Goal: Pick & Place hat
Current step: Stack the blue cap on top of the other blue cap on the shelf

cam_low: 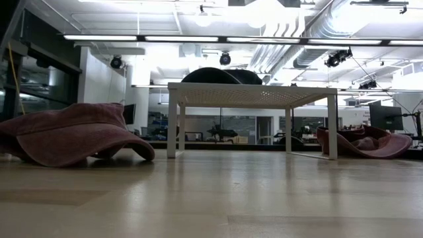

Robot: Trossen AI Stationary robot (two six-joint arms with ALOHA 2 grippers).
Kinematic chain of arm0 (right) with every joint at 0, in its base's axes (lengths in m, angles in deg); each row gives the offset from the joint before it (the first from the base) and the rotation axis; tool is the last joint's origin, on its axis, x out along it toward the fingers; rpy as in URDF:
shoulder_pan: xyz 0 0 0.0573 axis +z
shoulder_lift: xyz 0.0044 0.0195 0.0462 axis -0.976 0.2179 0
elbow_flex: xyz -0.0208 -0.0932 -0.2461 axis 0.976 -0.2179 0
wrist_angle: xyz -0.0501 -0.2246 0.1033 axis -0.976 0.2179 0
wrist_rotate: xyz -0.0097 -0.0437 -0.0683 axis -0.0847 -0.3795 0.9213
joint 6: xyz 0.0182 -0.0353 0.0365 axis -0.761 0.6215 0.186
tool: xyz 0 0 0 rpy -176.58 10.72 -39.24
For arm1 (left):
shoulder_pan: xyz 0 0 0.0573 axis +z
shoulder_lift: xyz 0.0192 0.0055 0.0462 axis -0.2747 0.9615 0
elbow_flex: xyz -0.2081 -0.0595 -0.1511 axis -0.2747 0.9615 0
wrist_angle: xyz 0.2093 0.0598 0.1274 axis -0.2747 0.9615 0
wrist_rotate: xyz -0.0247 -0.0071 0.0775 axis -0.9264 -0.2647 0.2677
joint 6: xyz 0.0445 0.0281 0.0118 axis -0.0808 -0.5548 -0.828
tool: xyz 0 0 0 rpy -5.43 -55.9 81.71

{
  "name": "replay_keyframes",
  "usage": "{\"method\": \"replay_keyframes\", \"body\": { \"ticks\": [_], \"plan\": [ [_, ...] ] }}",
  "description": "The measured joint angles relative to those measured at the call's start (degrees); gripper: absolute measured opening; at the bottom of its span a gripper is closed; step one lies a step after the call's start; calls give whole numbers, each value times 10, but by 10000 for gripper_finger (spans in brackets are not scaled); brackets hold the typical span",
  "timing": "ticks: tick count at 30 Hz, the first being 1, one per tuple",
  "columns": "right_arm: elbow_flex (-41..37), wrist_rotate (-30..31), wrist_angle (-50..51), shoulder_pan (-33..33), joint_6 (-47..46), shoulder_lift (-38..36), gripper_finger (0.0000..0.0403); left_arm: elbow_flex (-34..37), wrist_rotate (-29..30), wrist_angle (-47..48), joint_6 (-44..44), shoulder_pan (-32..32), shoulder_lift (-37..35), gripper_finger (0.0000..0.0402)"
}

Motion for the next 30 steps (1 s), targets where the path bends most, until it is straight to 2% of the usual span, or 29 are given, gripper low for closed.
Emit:
{"method": "replay_keyframes", "body": {
  "ticks": [5,9,17,24,30],
  "plan": [
    [0,0,-14,-25,16,7,4,0,94,-8,54,-47,12,257],
    [0,-2,-29,-48,20,10,4,0,138,-7,61,-73,17,257],
    [0,-102,-71,-95,9,8,4,14,229,-28,69,-99,16,257],
    [0,-143,-104,-126,4,8,4,51,250,-166,143,-106,20,257],
    [0,-178,-118,-157,-21,9,4,57,250,-225,166,-113,34,257]
  ]
}}
